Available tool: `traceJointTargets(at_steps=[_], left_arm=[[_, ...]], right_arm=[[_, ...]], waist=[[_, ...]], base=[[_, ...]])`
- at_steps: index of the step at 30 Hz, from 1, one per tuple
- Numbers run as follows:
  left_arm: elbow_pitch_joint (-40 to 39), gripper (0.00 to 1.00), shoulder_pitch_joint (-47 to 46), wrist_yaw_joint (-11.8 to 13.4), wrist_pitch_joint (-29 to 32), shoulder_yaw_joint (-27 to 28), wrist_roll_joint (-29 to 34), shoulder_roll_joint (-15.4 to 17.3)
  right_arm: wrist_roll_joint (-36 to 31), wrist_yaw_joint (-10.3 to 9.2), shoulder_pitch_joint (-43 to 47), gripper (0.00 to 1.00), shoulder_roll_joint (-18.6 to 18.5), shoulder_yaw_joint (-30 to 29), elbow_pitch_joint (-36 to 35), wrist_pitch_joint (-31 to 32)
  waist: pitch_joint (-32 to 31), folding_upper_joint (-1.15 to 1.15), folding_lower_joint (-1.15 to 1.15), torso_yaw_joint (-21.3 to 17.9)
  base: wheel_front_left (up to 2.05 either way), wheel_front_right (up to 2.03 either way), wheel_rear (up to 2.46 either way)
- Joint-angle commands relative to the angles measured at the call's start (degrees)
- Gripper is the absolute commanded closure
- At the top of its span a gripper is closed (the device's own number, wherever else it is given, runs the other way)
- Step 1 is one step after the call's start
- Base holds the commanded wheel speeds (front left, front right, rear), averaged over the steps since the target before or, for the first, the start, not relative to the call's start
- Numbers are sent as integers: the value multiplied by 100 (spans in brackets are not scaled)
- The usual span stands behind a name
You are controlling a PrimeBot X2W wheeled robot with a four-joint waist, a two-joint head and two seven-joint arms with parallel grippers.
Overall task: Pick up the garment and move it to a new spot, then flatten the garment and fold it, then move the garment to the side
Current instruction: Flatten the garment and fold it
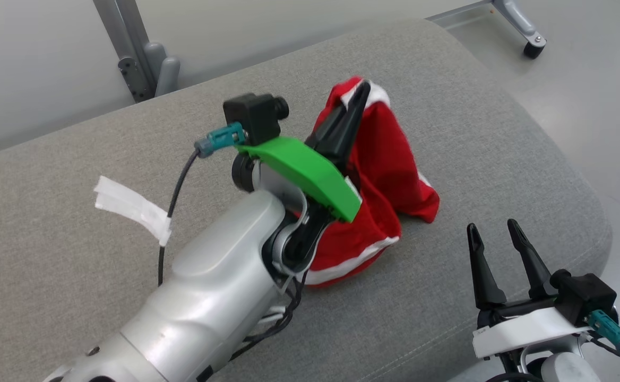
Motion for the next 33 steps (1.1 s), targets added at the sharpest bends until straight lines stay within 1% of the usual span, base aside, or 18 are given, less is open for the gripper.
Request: traceJointTargets(at_steps=[1,2,3,6,9,11,14,15,17,20,24,27,29,31,32,33], left_arm=[[181,100,191,-115,44,-107,28,57],[336,100,280,-207,69,-184,58,136],[473,100,575,-396,187,-283,-60,327],[285,100,1136,-618,408,-404,-285,701],[-62,100,1720,-663,518,-403,-484,1219],[-325,100,2064,-686,534,-320,-701,1480],[-617,100,2427,-768,518,-274,-864,1820],[-636,100,2526,-776,482,-253,-876,1935],[-568,100,2587,-749,417,-318,-672,2124],[-425,100,2696,-748,332,-432,-460,2122],[-248,100,2718,-768,281,-519,-371,2093],[-77,100,2748,-795,243,-579,-309,1988],[76,93,2751,-804,234,-639,-225,1975],[201,91,2752,-821,226,-692,-146,1954],[249,87,2760,-835,219,-707,-145,1936],[288,78,2765,-835,212,-724,-127,1930]], right_arm=[[14,0,-24,0,1,-2,-9,-18],[12,0,-2,0,0,-12,-4,-17],[-5,0,63,0,-2,-26,5,-17],[-52,0,201,0,-1,-151,27,-17],[-87,0,307,0,-2,-248,41,-17],[-107,0,336,0,0,-264,31,-17],[-136,0,300,0,-1,-244,19,-17],[-149,0,269,0,-1,-224,11,-17],[-168,0,198,0,1,-181,9,-17],[-195,0,158,0,-2,-152,21,-17],[-245,0,128,0,-5,-151,37,-17],[-281,0,165,0,-22,-171,34,-17],[-289,0,202,0,-45,-168,51,-17],[-295,0,222,0,-53,-169,53,-17],[-297,0,228,0,-56,-171,50,-17],[-292,0,233,0,-56,-174,49,-17]], waist=[[15,0,0,37],[8,0,0,51],[-20,0,0,66],[-76,0,0,204],[-110,0,0,399],[-104,0,0,546],[-102,0,0,771],[-99,0,0,836],[-92,0,0,950],[-89,0,0,1095],[-79,0,0,1207],[-67,0,0,1290],[-71,0,0,1323],[-64,0,0,1344],[-59,0,0,1351],[-57,0,0,1356]], base=[[0,0,0],[0,0,0],[0,0,0],[0,0,0],[0,0,0],[0,0,0],[0,0,0],[0,0,0],[0,0,0],[0,0,0],[0,0,0],[0,0,0],[0,0,0],[0,0,0],[0,0,0],[0,0,0]])
